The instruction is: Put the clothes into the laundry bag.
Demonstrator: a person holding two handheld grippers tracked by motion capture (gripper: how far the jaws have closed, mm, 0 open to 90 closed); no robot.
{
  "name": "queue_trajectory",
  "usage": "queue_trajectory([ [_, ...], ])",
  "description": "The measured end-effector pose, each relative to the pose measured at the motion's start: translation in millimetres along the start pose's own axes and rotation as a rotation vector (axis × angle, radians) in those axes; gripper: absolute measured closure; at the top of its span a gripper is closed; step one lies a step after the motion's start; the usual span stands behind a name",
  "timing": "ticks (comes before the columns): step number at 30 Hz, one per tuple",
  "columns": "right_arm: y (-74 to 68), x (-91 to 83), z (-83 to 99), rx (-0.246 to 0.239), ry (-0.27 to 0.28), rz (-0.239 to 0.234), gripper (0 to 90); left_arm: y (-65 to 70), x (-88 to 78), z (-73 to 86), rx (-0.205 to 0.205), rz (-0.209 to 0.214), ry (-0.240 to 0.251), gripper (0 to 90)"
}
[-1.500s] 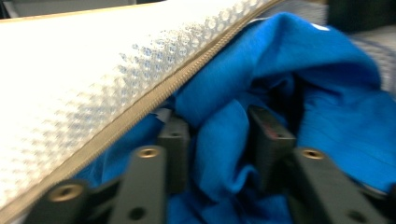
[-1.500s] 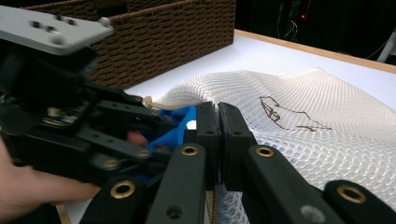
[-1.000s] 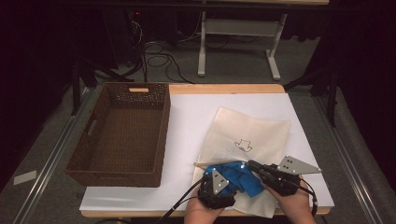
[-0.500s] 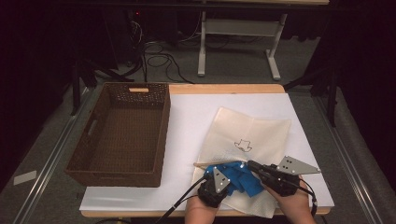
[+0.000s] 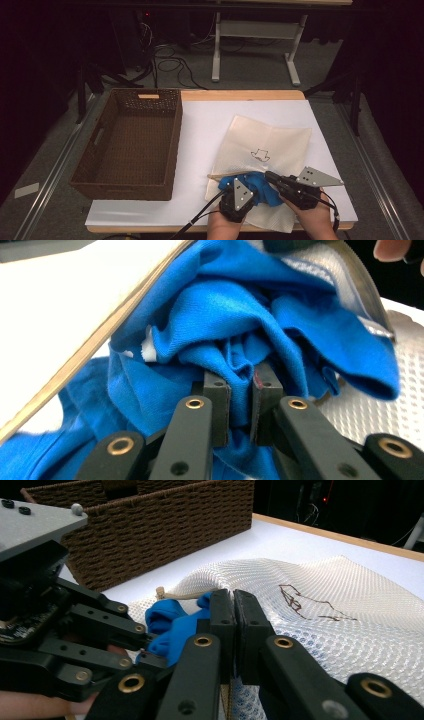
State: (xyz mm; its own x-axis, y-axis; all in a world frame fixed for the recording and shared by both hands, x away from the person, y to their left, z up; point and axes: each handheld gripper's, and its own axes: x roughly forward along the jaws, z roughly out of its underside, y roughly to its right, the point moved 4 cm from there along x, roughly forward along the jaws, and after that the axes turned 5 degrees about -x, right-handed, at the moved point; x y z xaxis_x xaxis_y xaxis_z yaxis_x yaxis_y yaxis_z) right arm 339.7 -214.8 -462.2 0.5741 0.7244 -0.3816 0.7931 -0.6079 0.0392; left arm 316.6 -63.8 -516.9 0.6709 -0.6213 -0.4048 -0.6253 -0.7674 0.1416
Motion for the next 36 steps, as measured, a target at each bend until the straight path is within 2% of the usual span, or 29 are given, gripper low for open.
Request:
queue_trajectory([
  [6, -1.4, -0.4, -1.9, -0.001, 0.007, -0.003, 89.0, 1.7, 11.4, -5.9, -0.004, -0.014, 0.013, 81.7],
  [12, -2.4, -2.3, -4.1, -0.007, 0.020, -0.010, 89.0, -2.0, 28.5, -9.8, -0.030, -0.035, 0.018, 81.6],
  [16, -2.3, -2.5, -4.3, -0.005, 0.023, -0.009, 89.0, -4.7, 39.1, -15.2, -0.027, -0.054, 0.018, 81.5],
  [18, -1.4, -2.6, -4.4, -0.003, 0.023, -0.005, 89.0, -4.8, 43.8, -17.4, -0.023, -0.055, 0.013, 81.0],
  [20, 0.0, -3.1, -4.1, -0.001, 0.023, -0.003, 89.0, -3.7, 44.4, -18.1, -0.026, -0.039, 0.009, 77.5],
  [25, 1.3, -3.9, -2.4, 0.001, 0.022, -0.005, 89.0, -1.6, 28.7, -11.0, -0.027, 0.021, 0.021, 54.1],
  [30, 0.8, -4.7, -2.2, -0.001, 0.018, 0.001, 89.0, -7.5, -2.1, -0.4, -0.030, 0.040, 0.042, 42.3],
  [34, 0.0, -4.2, -2.5, 0.002, 0.015, 0.002, 89.0, -16.0, -21.1, 4.5, -0.024, -0.004, 0.070, 34.6],
  [36, -0.3, -4.3, -2.6, 0.002, 0.015, 0.003, 89.0, -23.5, -29.7, 7.3, -0.016, -0.059, 0.081, 31.2],
])
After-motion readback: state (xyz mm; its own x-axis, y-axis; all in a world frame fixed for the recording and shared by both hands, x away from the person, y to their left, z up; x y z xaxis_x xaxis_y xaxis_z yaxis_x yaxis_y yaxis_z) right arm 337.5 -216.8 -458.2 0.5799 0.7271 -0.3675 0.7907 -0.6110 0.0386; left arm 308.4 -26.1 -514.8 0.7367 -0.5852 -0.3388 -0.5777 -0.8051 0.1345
